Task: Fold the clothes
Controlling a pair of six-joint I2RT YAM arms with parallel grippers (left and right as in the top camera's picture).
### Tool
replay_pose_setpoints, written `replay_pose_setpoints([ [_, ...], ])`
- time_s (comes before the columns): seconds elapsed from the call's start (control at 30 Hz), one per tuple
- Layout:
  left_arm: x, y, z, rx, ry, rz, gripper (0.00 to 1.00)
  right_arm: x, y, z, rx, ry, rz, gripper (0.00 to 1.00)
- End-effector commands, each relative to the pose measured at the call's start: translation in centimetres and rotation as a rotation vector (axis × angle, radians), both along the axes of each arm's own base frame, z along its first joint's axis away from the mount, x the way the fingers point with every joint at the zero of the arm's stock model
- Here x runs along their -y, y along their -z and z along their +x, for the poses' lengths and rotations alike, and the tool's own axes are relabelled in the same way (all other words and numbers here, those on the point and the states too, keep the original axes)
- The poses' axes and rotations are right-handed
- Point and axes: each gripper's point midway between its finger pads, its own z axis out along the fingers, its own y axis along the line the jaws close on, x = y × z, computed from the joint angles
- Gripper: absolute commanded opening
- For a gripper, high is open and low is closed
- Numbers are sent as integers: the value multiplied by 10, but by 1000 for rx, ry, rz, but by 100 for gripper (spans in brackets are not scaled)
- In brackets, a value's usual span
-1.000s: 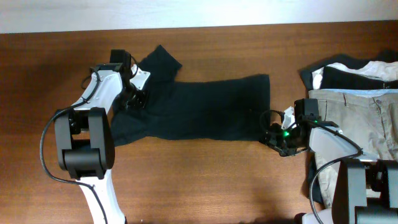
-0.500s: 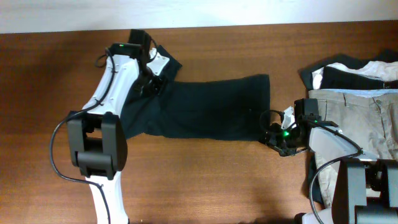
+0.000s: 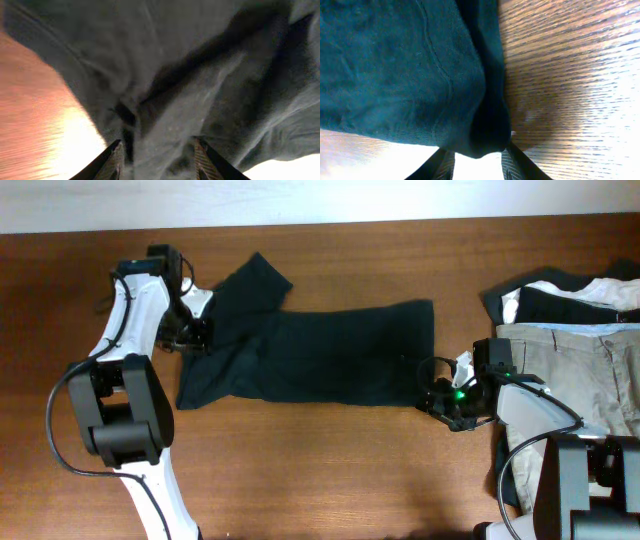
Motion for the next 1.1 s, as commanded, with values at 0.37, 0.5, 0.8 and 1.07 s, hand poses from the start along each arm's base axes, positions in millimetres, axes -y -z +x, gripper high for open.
replay_pose_setpoints([
  [0.37, 4, -3, 2, -15, 53, -27, 0, 7, 22, -21, -90, -2, -48, 36],
  [0.5, -12, -17, 20, 49, 56, 67, 5, 7, 22, -21, -91, -2, -48, 36],
  [0.8, -40, -18, -9, -71, -85, 131, 67, 13, 25, -21, -94, 4, -89, 40],
  [1.07, -51, 29, -91, -350, -302, -68, 24, 15, 23, -6, -29, 9, -98, 36],
])
